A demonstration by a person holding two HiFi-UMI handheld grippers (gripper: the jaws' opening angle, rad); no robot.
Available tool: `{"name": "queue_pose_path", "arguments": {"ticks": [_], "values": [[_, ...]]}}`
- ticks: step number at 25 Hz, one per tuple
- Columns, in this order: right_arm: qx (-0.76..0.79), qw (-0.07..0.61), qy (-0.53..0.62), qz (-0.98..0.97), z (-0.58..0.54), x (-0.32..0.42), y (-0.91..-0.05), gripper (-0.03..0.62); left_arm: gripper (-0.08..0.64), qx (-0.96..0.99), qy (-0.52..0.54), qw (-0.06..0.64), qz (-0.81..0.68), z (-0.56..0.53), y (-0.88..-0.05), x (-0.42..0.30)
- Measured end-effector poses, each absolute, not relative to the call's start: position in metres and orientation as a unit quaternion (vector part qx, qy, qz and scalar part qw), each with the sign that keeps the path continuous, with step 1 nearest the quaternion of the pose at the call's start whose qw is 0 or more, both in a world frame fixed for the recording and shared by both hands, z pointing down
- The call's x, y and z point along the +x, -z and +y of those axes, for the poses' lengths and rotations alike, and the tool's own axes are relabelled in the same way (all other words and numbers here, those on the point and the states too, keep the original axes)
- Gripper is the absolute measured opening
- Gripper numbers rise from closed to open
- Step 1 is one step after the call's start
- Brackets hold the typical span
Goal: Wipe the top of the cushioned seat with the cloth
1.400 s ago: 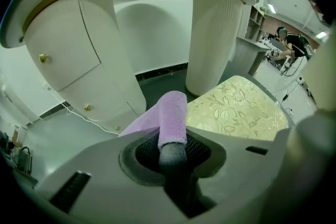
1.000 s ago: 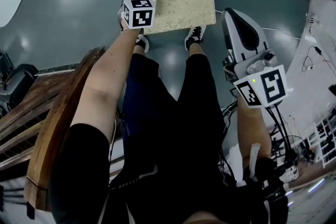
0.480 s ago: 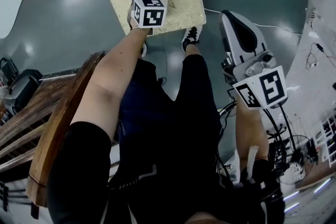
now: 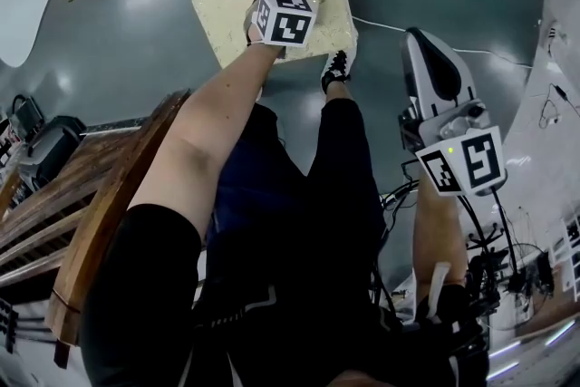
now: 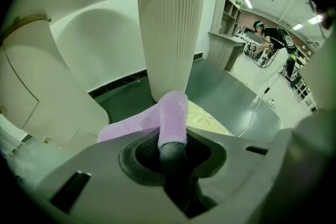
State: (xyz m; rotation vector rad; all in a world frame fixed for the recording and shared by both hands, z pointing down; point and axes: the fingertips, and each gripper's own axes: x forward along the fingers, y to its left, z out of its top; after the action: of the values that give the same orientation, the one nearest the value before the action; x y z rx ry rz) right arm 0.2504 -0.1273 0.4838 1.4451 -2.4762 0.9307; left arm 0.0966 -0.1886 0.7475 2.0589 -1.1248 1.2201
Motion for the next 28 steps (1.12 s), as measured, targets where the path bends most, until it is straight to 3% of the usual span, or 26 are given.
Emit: {"name": "queue_pose_path", "arguments": {"ticks": [9, 14, 21, 28], "values": [[0.481, 0.066, -0.314, -0.816, -0.119, 0.257, -0.488, 0.006, 0.078, 0.803, -0.437, 0.236, -0.329, -0.177, -0.746, 0.155], [0.491, 0.057, -0.318, -0.809, -0.12, 0.242, -0.483, 0.006, 0.078, 0.859, -0.354, 0.224, -0.295, -0.176, -0.707, 0.169], [0.457, 0.091, -0.311, -0.829, -0.13, 0.193, -0.48, 0.006, 0.08, 0.87, -0.312, 0.214, -0.316, -0.168, -0.656, 0.124], [0.411, 0.112, -0.3, -0.854, -0.132, 0.115, -0.467, 0.006, 0.08, 0.837, -0.302, 0.207, -0.405, -0.164, -0.638, -0.002]]}}
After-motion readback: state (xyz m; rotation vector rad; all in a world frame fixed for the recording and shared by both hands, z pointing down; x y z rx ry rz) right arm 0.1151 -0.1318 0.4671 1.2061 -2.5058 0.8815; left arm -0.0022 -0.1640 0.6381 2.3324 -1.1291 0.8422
